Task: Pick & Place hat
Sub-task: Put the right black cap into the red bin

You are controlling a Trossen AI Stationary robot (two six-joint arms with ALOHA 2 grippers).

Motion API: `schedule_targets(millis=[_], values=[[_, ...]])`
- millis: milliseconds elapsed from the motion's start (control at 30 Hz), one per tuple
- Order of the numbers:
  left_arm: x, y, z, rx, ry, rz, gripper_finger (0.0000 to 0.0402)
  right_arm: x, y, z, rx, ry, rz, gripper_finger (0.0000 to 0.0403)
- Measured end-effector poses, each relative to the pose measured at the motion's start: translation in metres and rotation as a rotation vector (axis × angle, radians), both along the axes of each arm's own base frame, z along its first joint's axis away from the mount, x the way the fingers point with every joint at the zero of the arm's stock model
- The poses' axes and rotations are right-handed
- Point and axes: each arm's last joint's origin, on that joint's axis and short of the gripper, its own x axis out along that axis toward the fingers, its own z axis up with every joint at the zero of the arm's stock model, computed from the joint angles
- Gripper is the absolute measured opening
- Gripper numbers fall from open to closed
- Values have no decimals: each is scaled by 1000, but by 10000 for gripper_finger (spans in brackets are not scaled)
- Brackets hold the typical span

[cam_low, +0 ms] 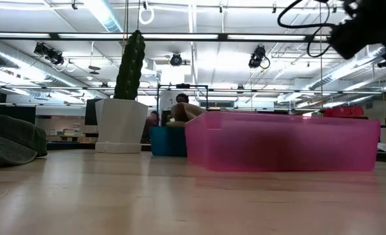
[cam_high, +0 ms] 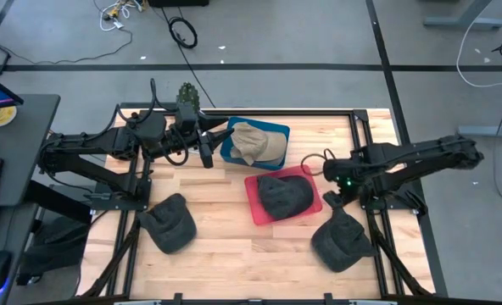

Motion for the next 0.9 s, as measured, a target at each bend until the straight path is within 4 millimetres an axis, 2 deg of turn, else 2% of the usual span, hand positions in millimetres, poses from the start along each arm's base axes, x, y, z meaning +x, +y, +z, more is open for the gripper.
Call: schedule_targets(millis=[333, 600, 900], values=[[0, 0, -1, 2, 8, -1, 190, -9, 29, -2, -94, 51, 44, 265], [0, 0, -2, 3, 18, -4, 190, -26, 45, -37, -36, 173, 62, 265], [0, 0, -3, 3, 31, -5, 190, -52, 55, -57, 7, 181, -25, 265]])
